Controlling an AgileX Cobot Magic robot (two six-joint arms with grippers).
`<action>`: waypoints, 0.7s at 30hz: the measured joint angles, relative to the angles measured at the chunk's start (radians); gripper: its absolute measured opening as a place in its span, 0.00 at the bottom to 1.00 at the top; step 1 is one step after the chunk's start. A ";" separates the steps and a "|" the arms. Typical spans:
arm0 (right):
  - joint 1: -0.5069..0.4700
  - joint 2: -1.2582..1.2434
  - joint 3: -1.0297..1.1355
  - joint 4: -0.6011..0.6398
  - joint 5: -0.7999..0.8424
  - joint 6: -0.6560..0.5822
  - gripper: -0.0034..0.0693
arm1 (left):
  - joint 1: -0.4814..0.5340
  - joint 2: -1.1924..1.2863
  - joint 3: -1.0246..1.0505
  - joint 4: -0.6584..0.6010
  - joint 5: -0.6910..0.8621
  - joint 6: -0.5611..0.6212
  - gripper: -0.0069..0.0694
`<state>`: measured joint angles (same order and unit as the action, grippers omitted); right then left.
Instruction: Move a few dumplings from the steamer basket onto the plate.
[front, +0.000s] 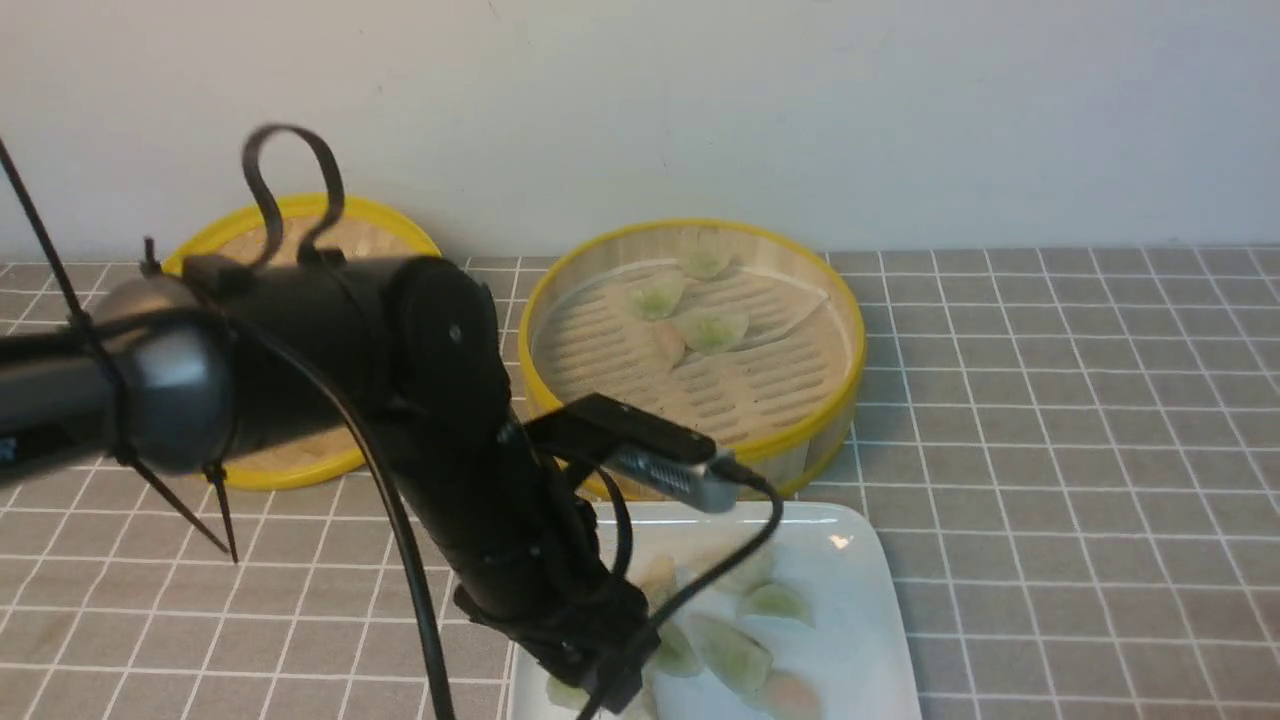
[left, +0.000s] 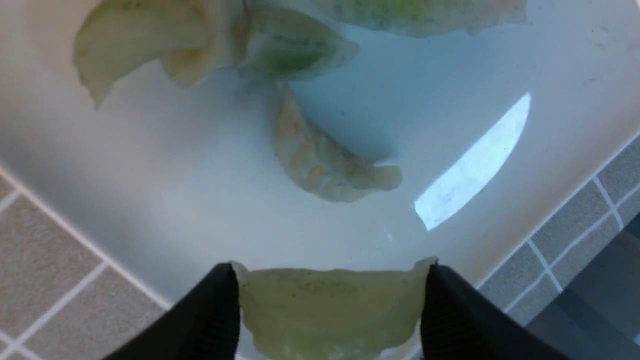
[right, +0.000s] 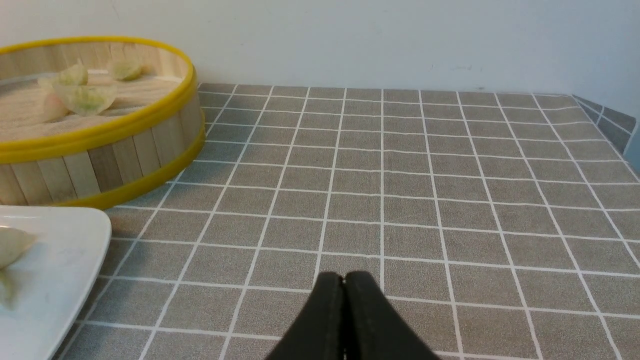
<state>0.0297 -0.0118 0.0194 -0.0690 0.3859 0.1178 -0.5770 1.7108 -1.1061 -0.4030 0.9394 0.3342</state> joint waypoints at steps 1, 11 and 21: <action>0.000 0.000 0.000 0.000 0.000 0.000 0.03 | -0.001 0.000 0.002 0.000 -0.011 0.001 0.63; 0.000 0.000 0.000 0.000 0.000 0.000 0.03 | -0.010 0.042 0.010 -0.010 -0.142 0.010 0.66; 0.000 0.000 0.000 0.000 0.000 0.000 0.03 | -0.010 0.034 0.010 -0.011 -0.159 -0.004 0.80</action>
<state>0.0297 -0.0118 0.0194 -0.0690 0.3859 0.1178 -0.5871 1.7446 -1.0959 -0.4143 0.7804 0.3305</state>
